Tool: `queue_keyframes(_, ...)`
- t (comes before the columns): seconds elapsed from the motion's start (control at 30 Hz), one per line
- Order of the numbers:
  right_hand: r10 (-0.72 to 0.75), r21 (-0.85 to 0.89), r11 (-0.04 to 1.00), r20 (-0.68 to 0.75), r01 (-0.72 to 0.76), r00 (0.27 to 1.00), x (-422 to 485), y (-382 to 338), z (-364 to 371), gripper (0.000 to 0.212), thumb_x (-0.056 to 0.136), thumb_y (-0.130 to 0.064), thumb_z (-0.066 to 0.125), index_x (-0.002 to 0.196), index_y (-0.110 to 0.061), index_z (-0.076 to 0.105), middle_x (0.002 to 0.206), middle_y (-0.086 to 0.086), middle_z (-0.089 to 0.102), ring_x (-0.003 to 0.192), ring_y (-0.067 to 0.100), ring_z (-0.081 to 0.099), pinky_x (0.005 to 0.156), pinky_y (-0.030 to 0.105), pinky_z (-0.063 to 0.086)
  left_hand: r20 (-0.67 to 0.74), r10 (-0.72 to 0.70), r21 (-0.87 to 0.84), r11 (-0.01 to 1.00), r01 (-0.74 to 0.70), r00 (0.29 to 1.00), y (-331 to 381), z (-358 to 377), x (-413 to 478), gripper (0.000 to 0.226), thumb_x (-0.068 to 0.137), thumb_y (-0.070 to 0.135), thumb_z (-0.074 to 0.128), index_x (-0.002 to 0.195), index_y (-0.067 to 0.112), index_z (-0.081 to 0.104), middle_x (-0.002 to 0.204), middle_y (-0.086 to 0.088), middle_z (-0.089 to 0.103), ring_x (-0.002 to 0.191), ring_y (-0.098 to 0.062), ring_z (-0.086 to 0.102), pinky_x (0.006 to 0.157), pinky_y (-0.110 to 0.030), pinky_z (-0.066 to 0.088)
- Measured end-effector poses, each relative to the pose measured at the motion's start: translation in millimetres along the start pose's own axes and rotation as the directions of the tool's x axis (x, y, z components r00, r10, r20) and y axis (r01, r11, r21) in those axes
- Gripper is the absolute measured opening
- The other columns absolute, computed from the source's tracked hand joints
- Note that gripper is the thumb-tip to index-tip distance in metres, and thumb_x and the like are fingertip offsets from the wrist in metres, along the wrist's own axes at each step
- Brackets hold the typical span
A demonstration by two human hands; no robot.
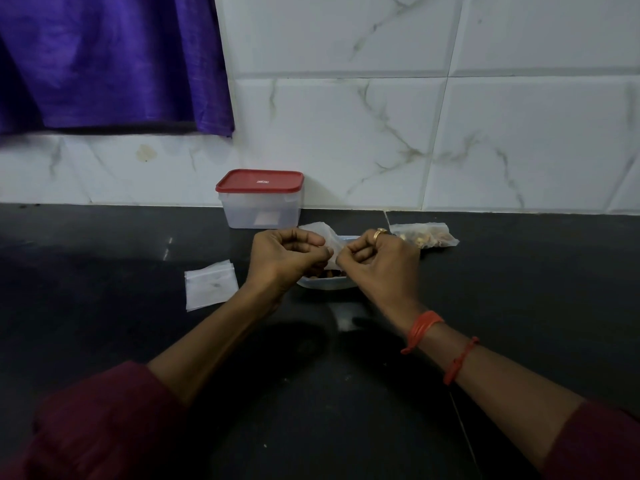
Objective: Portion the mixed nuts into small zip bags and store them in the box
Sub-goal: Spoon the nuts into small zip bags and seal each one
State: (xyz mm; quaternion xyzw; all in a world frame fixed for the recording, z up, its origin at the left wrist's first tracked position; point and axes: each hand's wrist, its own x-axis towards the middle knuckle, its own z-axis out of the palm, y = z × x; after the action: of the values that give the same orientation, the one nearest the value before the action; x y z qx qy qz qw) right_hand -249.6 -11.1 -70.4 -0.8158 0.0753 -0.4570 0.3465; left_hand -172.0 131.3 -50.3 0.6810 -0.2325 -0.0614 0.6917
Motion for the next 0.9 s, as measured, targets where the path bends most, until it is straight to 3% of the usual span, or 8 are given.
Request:
queue_keyframes(0.1, -0.059, -0.051, 0.997, 0.017, 0.060, 0.998, 4, 7, -4, 0.008, 0.078, -0.020, 0.076, 0.081, -0.019, 0.068, 0.068, -0.013, 0.065, 0.060, 0.002, 0.063, 0.059, 0.022, 0.056, 0.007, -0.015, -0.003, 1.000, 0.015, 1.000, -3, 1, 1, 0.015, 0.077, -0.005, 0.078, 0.084, 0.003, 0.067, 0.069, -0.010, 0.070, 0.063, -0.024, 0.069, 0.068, -0.041, 0.062)
queue_keyframes(0.2, -0.231, -0.060, 0.969, 0.109, 0.238, 0.967, 3, 9, -6, 0.021, 0.083, -0.009, 0.071, 0.098, -0.020, 0.061, 0.095, -0.008, 0.062, 0.073, 0.007, 0.065, 0.061, 0.031, 0.058, 0.013, -0.040, -0.004, 0.999, 0.040, 0.999, -7, 4, 0, 0.016, 0.079, -0.006, 0.075, 0.087, 0.002, 0.063, 0.070, -0.007, 0.071, 0.067, -0.020, 0.072, 0.070, -0.042, 0.062)
queue_keyframes(0.27, -0.365, -0.119, 0.917, 0.127, 0.380, 0.922, 0, 10, -5, 0.018, 0.084, -0.003, 0.066, 0.094, -0.017, 0.064, 0.101, -0.004, 0.062, 0.081, 0.014, 0.065, 0.067, 0.036, 0.057, 0.007, -0.041, -0.010, 0.999, 0.041, 0.999, -7, 5, -1, 0.018, 0.078, -0.005, 0.076, 0.087, 0.001, 0.061, 0.073, -0.010, 0.072, 0.068, -0.021, 0.072, 0.069, -0.041, 0.062)
queue_keyframes(0.33, -0.409, -0.160, 0.890, 0.133, 0.427, 0.903, 0, 13, -3, 0.016, 0.083, -0.001, 0.062, 0.090, -0.014, 0.069, 0.103, -0.001, 0.064, 0.087, 0.020, 0.065, 0.073, 0.040, 0.056, -0.002, -0.019, 0.006, 1.000, 0.019, 1.000, -6, 6, -2, 0.021, 0.076, -0.004, 0.078, 0.086, 0.001, 0.060, 0.078, -0.014, 0.072, 0.070, -0.024, 0.073, 0.066, -0.039, 0.062)
queue_keyframes(0.5, -0.387, -0.211, 0.888, 0.135, 0.408, 0.912, 3, 15, -5, 0.019, 0.085, -0.003, 0.061, 0.094, -0.017, 0.072, 0.107, -0.002, 0.063, 0.086, 0.018, 0.065, 0.073, 0.038, 0.057, 0.022, 0.017, 0.068, 0.998, -0.018, 1.000, -4, 5, -3, 0.023, 0.077, -0.004, 0.078, 0.087, 0.001, 0.058, 0.079, -0.014, 0.071, 0.072, -0.027, 0.073, 0.063, -0.037, 0.061)
queue_keyframes(0.7, -0.331, -0.251, 0.893, 0.196, 0.374, 0.923, 3, 11, -8, 0.034, 0.082, -0.005, 0.068, 0.110, -0.024, 0.074, 0.128, -0.001, 0.060, 0.081, 0.016, 0.065, 0.063, 0.031, 0.055, 0.043, 0.087, 0.123, 0.988, -0.092, 0.995, -2, 7, -6, 0.023, 0.077, -0.003, 0.078, 0.084, 0.004, 0.057, 0.076, -0.014, 0.072, 0.067, -0.025, 0.073, 0.062, -0.037, 0.062)
queue_keyframes(0.8, -0.272, -0.235, 0.911, 0.274, 0.339, 0.923, 0, 12, -4, 0.026, 0.089, -0.020, 0.065, 0.114, -0.020, 0.070, 0.125, -0.003, 0.057, 0.087, 0.020, 0.064, 0.071, 0.038, 0.058, 0.050, 0.166, 0.186, 0.967, -0.173, 0.985, 0, 5, -5, 0.022, 0.078, -0.003, 0.076, 0.084, 0.006, 0.056, 0.075, -0.011, 0.071, 0.065, -0.023, 0.072, 0.058, -0.031, 0.060)
queue_keyframes(0.9, -0.222, -0.203, 0.936, 0.292, 0.287, 0.930, 2, 15, -4, 0.027, 0.089, -0.033, 0.067, 0.107, -0.014, 0.072, 0.112, -0.001, 0.062, 0.084, 0.018, 0.064, 0.074, 0.040, 0.056, 0.124, 0.223, 0.211, 0.946, -0.246, 0.967, 3, 2, -5, 0.022, 0.080, 0.002, 0.077, 0.089, 0.002, 0.058, 0.077, -0.010, 0.070, 0.065, -0.023, 0.072, 0.057, -0.033, 0.060)
